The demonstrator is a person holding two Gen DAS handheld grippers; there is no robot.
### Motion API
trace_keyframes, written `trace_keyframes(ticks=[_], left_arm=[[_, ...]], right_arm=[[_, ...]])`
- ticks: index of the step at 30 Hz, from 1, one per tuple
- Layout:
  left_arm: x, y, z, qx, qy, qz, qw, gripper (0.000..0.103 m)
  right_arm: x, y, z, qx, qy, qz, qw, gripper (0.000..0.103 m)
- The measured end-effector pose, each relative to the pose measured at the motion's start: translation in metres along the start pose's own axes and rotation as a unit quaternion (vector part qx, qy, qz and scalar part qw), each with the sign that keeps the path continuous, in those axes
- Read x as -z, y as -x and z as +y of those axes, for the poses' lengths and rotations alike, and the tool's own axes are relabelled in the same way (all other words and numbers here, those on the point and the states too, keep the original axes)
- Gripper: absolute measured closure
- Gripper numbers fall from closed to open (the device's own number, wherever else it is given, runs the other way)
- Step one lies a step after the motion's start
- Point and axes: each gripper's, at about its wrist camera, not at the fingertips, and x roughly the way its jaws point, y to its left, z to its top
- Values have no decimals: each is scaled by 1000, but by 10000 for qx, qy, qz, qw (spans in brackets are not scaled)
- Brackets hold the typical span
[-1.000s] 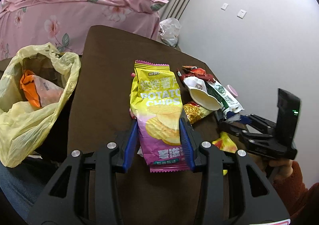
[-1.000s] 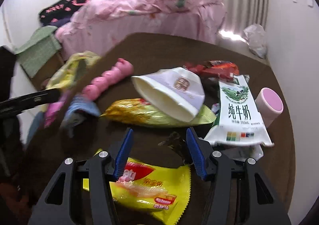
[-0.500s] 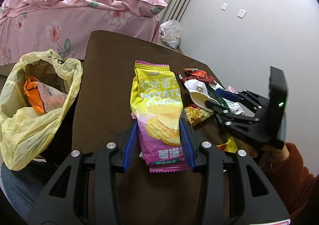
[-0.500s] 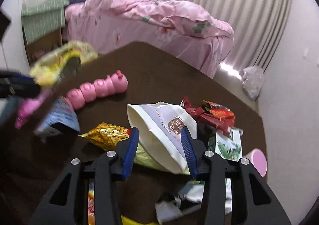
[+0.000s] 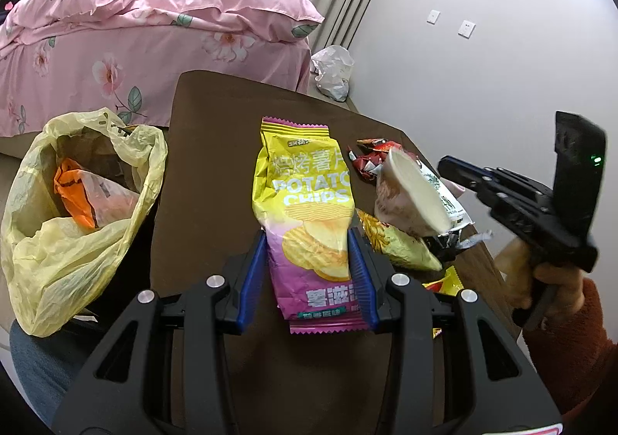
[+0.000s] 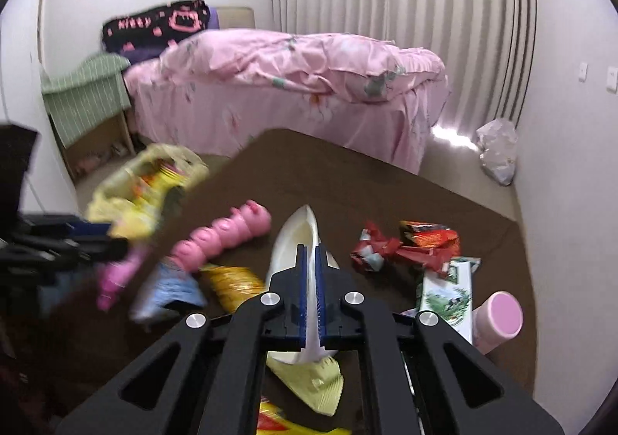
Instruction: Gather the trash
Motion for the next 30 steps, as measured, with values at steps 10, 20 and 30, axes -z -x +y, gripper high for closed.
trace_keyframes(ticks=[10,20,30], left_arm=[[1,3,1,-51,17,-20,10000,64],[1,-5,-7,-66,-107,82,9999,64],[-1,-11,-11,-62,-204,139,9997,64]], right_arm=[[30,25,-4,-170,-183,-198,9995,66],[37,9,-63,256,-962,-133,9949,47],[23,-47,-68,218,-880,171,9957,74]])
